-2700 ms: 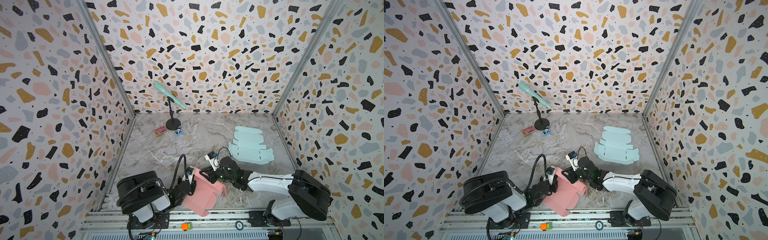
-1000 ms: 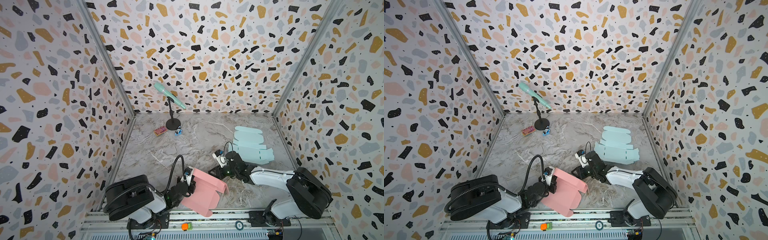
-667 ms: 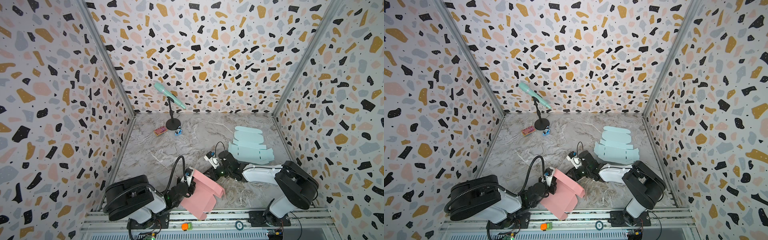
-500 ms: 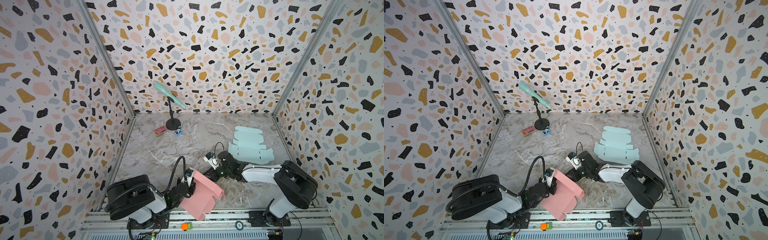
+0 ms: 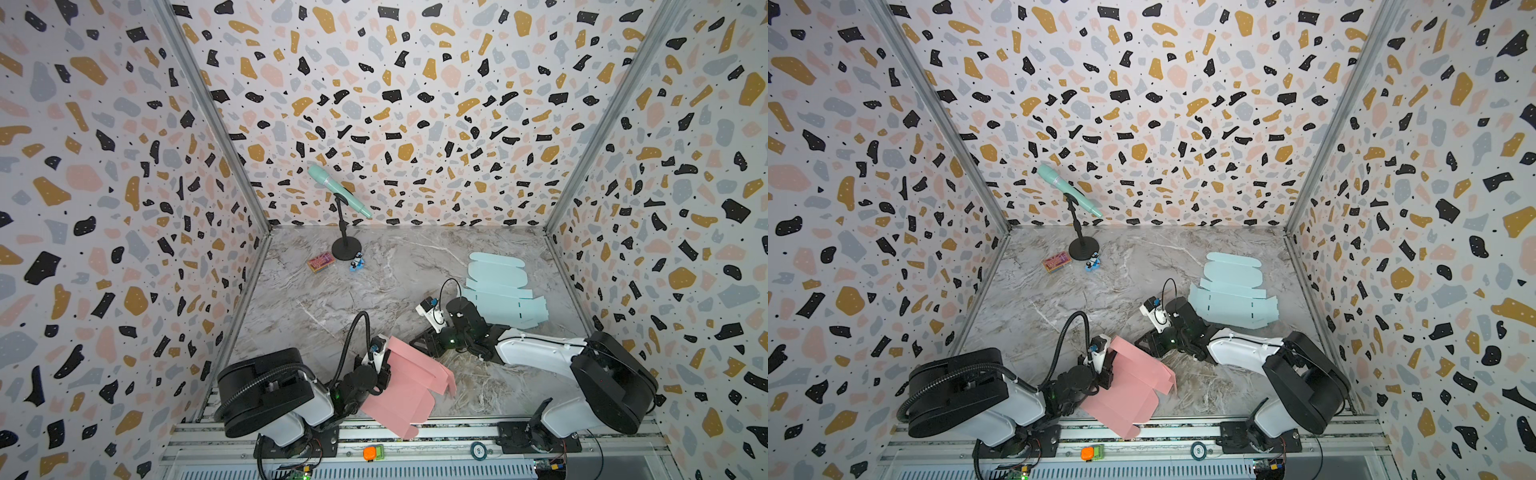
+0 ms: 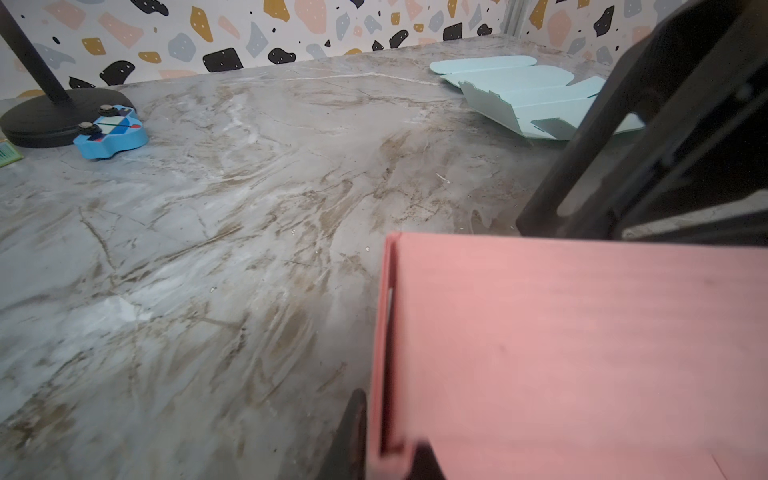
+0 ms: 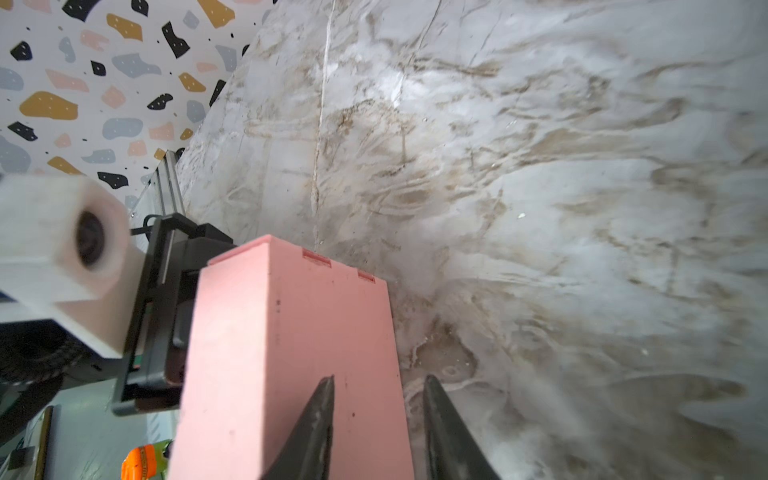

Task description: Fold the paper box

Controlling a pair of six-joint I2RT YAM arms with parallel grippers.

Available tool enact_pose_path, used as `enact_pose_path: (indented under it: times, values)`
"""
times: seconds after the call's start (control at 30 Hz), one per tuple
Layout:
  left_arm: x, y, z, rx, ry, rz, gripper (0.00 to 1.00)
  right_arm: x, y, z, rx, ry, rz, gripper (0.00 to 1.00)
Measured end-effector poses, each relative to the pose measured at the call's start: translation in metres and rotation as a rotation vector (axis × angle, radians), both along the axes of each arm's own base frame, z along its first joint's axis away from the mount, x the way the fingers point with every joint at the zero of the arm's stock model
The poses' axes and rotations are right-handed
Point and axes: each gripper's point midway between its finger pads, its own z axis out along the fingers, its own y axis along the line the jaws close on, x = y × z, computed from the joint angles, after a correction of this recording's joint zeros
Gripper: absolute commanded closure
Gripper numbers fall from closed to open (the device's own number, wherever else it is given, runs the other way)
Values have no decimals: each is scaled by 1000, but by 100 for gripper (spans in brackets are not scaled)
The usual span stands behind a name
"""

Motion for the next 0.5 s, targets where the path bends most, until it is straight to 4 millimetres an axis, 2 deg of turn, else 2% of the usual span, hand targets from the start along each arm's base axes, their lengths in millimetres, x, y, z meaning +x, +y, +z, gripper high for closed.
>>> enact_pose_path:
  times: [0.27,0.5]
  values:
    - [2,-3,19,-57,-31,1,83,1,-6,3,-10,-8,-24,63]
    - [3,-3,19,-47,-31,3,88,-1,-9,7,-11,-11,-32,63]
